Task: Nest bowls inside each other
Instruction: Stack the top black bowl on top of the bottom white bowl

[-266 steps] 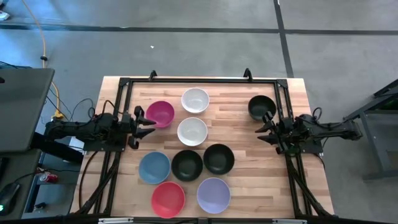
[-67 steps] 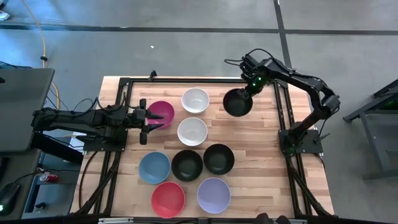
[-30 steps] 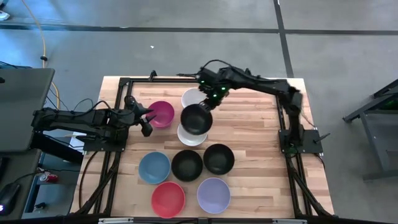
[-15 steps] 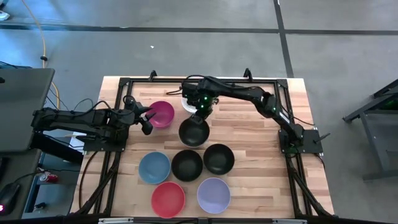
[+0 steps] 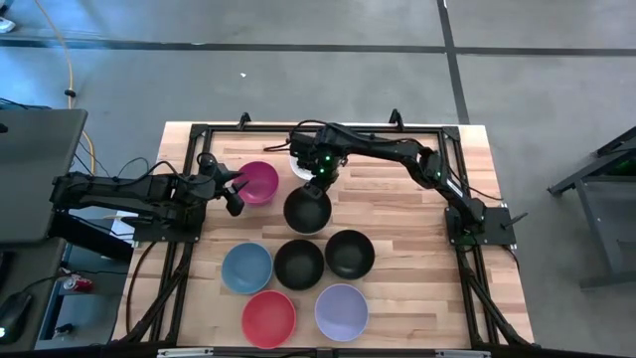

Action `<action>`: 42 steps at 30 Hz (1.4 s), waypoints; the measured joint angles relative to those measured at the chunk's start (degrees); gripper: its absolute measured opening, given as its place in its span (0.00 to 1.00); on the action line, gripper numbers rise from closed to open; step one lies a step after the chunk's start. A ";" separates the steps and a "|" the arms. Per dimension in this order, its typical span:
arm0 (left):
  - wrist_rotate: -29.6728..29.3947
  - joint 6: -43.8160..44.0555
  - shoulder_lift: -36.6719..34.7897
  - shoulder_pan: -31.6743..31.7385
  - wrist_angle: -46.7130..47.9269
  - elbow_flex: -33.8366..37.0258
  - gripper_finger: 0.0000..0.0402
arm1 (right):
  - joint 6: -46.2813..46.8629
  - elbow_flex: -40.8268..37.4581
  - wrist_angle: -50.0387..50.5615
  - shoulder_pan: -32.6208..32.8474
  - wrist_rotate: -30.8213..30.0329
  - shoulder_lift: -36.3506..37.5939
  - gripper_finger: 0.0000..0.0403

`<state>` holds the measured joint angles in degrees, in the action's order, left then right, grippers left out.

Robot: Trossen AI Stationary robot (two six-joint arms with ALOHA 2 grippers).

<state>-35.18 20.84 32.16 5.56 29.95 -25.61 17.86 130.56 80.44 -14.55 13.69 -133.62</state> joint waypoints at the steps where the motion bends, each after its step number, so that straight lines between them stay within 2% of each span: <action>1: 0.00 0.00 0.00 0.00 -0.01 0.00 0.33 | -0.15 0.00 0.00 0.08 -0.07 0.00 0.23; 6: 0.02 0.01 0.01 0.00 0.00 0.00 0.33 | -1.81 0.00 0.28 0.09 -0.17 0.54 0.34; 11: 0.02 0.13 0.01 0.00 -0.09 0.00 0.33 | -2.72 0.00 0.20 0.09 -2.11 3.98 0.36; 15: 0.02 0.54 0.00 0.00 -0.17 0.00 0.33 | -2.26 0.09 0.04 0.09 -6.67 6.59 0.31; 20: 0.02 1.17 0.00 0.00 -0.19 0.00 0.33 | -3.51 -0.25 0.08 0.78 -6.12 6.67 0.16; 24: 0.02 1.60 0.00 0.00 -0.20 0.00 0.33 | -5.64 -2.00 -1.09 1.64 -2.79 6.64 0.02; 42: 0.46 2.58 0.00 0.00 -0.20 0.00 0.33 | -6.57 -2.10 -1.18 1.82 -1.32 5.73 0.00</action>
<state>-34.72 23.42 32.16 5.56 29.76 -25.61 11.29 128.46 79.27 -12.73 12.37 -127.89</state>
